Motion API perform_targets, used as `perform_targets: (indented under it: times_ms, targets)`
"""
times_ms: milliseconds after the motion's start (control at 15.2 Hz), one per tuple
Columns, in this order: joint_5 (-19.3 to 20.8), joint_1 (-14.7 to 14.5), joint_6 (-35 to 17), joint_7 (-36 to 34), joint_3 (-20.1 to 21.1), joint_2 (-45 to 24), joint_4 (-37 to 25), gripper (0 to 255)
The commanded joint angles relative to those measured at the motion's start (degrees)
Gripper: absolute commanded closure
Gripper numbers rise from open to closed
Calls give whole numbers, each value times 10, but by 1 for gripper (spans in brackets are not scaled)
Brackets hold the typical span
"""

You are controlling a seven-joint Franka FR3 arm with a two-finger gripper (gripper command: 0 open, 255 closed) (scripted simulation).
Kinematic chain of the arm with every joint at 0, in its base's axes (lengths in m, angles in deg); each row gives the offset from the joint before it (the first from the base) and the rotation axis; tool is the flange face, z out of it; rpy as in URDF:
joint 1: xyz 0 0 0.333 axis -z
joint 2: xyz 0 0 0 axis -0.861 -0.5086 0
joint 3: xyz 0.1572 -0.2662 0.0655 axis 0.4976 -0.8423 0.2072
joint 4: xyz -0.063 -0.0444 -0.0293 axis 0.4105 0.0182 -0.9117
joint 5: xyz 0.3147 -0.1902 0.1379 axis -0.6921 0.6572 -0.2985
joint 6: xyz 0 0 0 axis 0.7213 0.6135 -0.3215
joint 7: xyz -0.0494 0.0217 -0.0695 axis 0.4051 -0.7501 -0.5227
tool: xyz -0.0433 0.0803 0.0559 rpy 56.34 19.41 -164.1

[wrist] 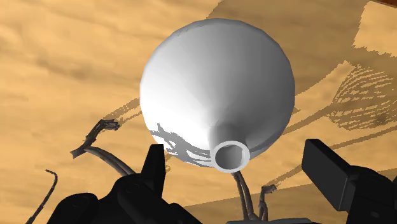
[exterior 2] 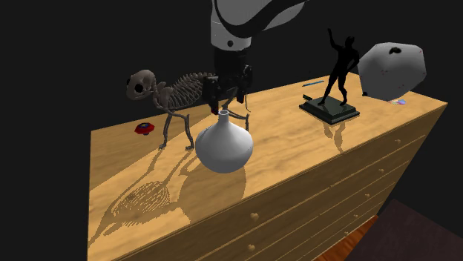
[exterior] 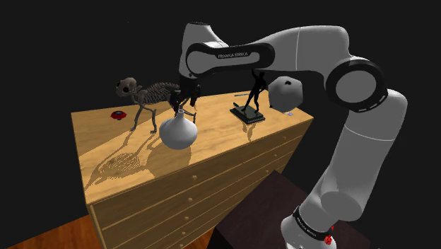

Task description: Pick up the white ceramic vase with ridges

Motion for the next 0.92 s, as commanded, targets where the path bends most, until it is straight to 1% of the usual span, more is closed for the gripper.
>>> perform_targets:
  times_ms: [0, 396, 528, 594, 858]
  targets:
    - [1, -1, -3, -2, 0, -14, -12, 0]
    - [5, -1, -49, -5, -1, -26, 23, 0]
    - [5, -1, -49, -5, -1, -26, 23, 0]
    - [5, -1, -50, -5, -1, -24, 25, 255]
    - [5, -1, -50, -6, -1, -24, 26, 255]
